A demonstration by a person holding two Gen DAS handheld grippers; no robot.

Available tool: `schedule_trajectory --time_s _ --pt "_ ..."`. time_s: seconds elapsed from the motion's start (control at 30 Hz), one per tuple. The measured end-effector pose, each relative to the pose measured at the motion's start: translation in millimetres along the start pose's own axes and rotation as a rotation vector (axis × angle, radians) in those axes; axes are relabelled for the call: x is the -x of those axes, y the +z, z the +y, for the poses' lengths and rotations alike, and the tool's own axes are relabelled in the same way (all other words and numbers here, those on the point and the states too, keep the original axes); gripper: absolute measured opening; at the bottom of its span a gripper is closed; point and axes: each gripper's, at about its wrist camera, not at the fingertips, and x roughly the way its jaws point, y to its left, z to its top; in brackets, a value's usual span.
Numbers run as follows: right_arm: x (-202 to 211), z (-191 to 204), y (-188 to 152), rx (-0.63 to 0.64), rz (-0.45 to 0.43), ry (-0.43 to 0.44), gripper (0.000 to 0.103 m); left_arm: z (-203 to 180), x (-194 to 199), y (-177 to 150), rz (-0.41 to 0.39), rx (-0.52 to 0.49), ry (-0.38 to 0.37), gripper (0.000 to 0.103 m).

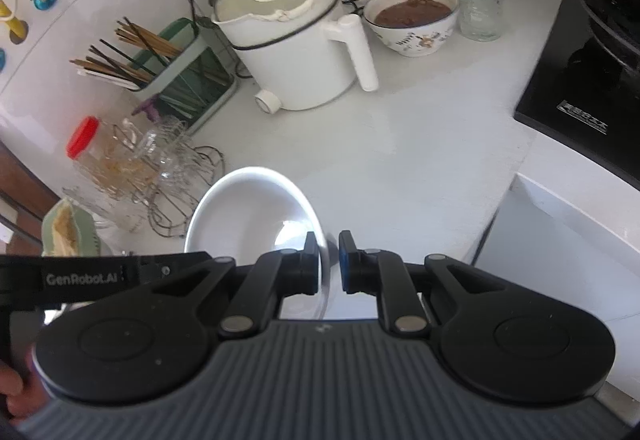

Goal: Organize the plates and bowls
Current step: 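Lift the white ceramic bowl with both grippers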

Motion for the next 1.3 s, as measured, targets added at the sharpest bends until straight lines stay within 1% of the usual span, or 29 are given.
schedule_trajectory --time_s 0.2,0.33,0.6,0.8,0.9,0.97,1.17,1.3 --pt "-3.0 20.6 2.0 0.044 -0.007 0.055 0.014 19.8 23.0 -8.3 -0.049 0.062 0.032 0.02" --pt "-7.8 36.3 1.5 0.084 0.006 0.098 0.014 36.8 37.9 -17.0 -0.075 0.113 0.052 0.02" --pt "-17.4 66.2 -1.5 0.163 0.041 0.168 0.014 65.3 57.5 -31.1 -0.114 0.186 0.087 0.02" --pt "-29.3 84.1 -7.3 0.217 0.074 0.189 0.014 81.7 59.5 -38.3 -0.098 0.226 0.127 0.02" --pt "-35.2 90.5 -9.8 0.234 0.095 0.201 0.014 89.9 59.0 -42.2 -0.092 0.241 0.137 0.023" --pt "-39.5 93.7 -12.3 0.241 0.113 0.209 0.014 94.6 58.7 -45.7 -0.089 0.25 0.14 0.024" --pt "-53.3 107.5 -28.2 0.313 0.153 0.198 0.014 107.1 53.5 -57.6 -0.065 0.268 0.162 0.024" --pt "-60.1 113.6 -34.6 0.357 0.18 0.212 0.014 114.4 52.9 -68.5 -0.06 0.293 0.175 0.024"
